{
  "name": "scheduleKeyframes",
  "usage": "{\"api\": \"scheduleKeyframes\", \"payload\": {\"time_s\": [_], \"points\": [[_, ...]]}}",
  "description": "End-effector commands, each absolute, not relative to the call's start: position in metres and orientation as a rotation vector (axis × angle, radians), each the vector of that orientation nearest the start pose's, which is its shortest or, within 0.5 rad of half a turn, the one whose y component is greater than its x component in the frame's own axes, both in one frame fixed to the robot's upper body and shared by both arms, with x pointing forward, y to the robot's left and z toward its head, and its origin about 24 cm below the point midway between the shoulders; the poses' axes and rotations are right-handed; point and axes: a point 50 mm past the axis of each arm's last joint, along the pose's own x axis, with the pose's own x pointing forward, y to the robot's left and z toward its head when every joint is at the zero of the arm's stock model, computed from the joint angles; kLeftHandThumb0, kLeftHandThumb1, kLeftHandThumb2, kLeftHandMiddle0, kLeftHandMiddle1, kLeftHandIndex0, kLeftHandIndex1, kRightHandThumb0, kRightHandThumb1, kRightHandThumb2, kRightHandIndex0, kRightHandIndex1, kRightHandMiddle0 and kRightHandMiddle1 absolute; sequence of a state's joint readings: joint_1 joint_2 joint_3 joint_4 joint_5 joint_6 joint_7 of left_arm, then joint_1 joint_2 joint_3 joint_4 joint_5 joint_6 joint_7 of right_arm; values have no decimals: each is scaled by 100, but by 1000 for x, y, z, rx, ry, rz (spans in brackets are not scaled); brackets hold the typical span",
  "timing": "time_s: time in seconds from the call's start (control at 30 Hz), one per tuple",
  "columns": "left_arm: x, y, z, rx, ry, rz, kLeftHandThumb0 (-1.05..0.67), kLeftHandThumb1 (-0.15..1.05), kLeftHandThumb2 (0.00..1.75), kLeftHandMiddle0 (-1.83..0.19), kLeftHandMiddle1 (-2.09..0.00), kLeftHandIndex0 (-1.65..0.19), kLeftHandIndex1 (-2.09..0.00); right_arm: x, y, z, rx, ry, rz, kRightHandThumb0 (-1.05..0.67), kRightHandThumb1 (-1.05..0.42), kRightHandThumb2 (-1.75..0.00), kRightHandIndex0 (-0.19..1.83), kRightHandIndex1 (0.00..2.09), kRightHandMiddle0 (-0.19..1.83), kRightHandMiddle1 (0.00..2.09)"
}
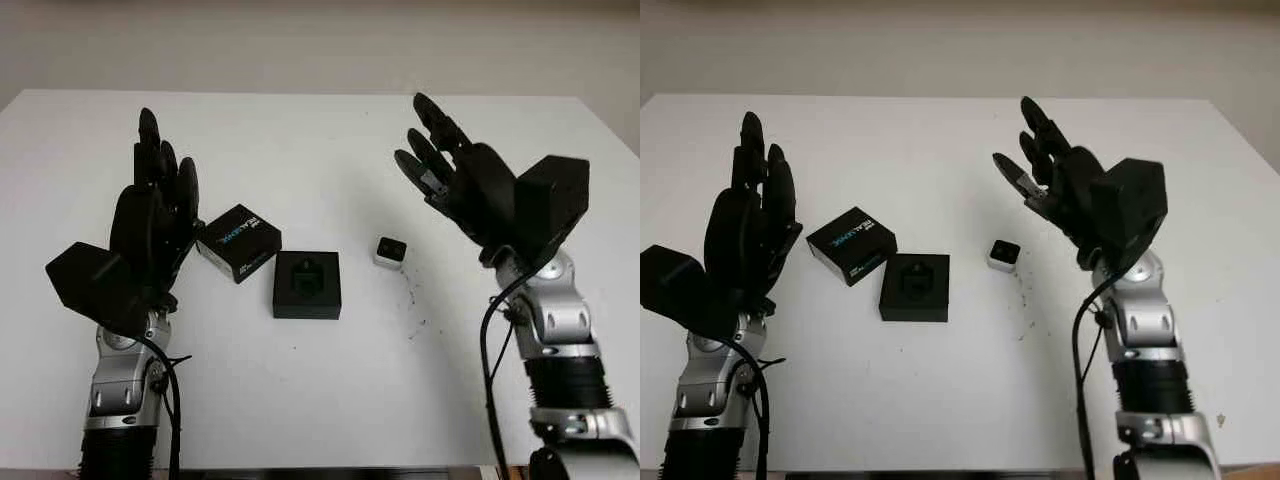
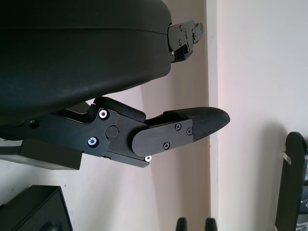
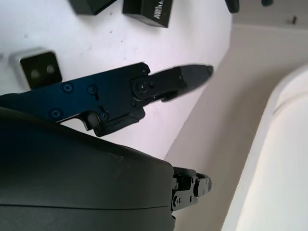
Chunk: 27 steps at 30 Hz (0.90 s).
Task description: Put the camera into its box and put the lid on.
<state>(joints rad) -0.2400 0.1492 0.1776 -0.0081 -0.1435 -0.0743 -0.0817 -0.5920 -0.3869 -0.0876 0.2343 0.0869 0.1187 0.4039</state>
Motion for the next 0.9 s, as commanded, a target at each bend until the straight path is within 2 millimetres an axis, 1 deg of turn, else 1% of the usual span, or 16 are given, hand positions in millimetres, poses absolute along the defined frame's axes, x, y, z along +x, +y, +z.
{"api": "scheduleKeyframes", "payload": {"time_s": [0.0, 0.07, 0.1, 0.13, 0.17, 0.2, 0.27, 0.33, 0.37, 0.4, 0.43, 0.47, 0.53, 0.63, 0.7, 0.87], "points": [[290, 198, 121, 5, -341, 30, -61, 105, 61, 17, -6, 17, -5, 353, -201, 180, -363, -219, 350, -44, -89, -4, 11, 14, 10, 22], [290, 199, 121, 9, -343, 29, -61, 105, 61, 17, -5, 17, -5, 358, -204, 183, -447, -198, 382, -44, -86, -5, 14, 14, 0, 45], [290, 199, 121, 10, -343, 28, -62, 105, 61, 17, -5, 17, -5, 360, -205, 184, -481, -193, 395, -41, -84, -5, 17, 15, -5, 59], [290, 199, 121, 8, -343, 27, -62, 105, 61, 17, -5, 17, -5, 362, -206, 185, -526, -194, 408, -39, -83, -5, 18, 15, -7, 65], [290, 199, 121, 5, -343, 27, -62, 105, 61, 17, -5, 17, -5, 363, -207, 187, -612, -206, 422, -40, -82, -5, 20, 16, -7, 69], [290, 199, 121, 4, -344, 26, -62, 105, 61, 17, -5, 17, -5, 364, -207, 189, -693, -213, 431, -41, -79, -4, 26, 19, -2, 71], [290, 199, 121, 7, -343, 27, -61, 105, 61, 17, -5, 17, -5, 366, -207, 190, -803, -228, 447, -41, -76, -4, 29, 20, 2, 71], [289, 199, 121, 11, -341, 28, -62, 105, 61, 16, -6, 16, -5, 367, -207, 192, -896, -243, 471, -34, -75, -4, 29, 20, 4, 70], [289, 200, 120, 11, -340, 28, -62, 105, 61, 16, -6, 16, -5, 368, -207, 193, -971, -243, 476, -33, -74, -4, 29, 19, 6, 68], [289, 200, 120, 10, -340, 26, -62, 105, 61, 16, -6, 16, -5, 368, -207, 194, -1053, -250, 483, -31, -74, -5, 28, 17, 12, 56], [289, 200, 120, 9, -339, 26, -62, 105, 60, 17, -5, 17, -5, 367, -207, 195, -1133, -256, 492, -29, -74, -5, 30, 14, 22, 37], [289, 200, 120, 9, -340, 26, -62, 105, 60, 16, -6, 16, -5, 367, -206, 196, -1208, -258, 502, -27, -75, -5, 30, 12, 28, 26], [290, 200, 119, 11, -341, 27, -61, 105, 60, 16, -6, 16, -5, 366, -203, 197, -1314, -277, 532, -22, -75, -6, 31, 10, 34, 15], [291, 200, 119, 9, -340, 27, -61, 105, 60, 16, -6, 17, -5, 364, -200, 192, -1422, -340, 579, -17, -74, -5, 37, 11, 39, 12], [291, 200, 120, 11, -340, 27, -61, 105, 60, 16, -5, 17, -5, 363, -198, 190, -1491, -365, 615, -17, -73, -5, 39, 12, 40, 10], [290, 201, 120, 16, -341, 28, -59, 105, 61, 16, -6, 16, -5, 362, -199, 185, -1581, -391, 669, -11, -75, -6, 40, 10, 44, 9]]}}
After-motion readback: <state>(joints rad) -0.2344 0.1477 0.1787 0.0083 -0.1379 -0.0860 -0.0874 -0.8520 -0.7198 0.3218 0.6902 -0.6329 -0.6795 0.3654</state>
